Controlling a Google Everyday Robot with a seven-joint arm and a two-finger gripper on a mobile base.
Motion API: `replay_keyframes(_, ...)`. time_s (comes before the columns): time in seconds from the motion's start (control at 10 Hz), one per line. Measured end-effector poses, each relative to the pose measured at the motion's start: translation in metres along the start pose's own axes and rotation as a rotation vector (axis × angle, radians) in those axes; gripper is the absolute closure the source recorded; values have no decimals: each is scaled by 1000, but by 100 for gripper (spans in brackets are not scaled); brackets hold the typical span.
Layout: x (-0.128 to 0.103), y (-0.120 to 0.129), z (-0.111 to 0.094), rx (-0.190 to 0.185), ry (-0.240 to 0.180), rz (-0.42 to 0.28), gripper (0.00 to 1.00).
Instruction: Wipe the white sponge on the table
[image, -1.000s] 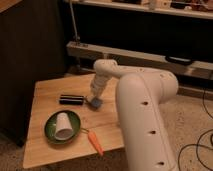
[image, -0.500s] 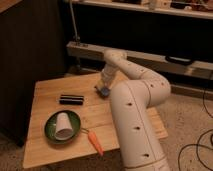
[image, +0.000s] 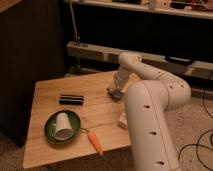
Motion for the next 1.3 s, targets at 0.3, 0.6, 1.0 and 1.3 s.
replay_keyframes(0.3, 27, -6, -7, -15, 0, 9, 53)
replay_keyframes(0.6, 50, 19, -8, -39, 11, -45, 53)
replay_keyframes(1.0, 87, 88, 4, -70, 40, -181, 53)
replay_keyframes(1.3, 94, 151, 16, -96, 62, -305, 53)
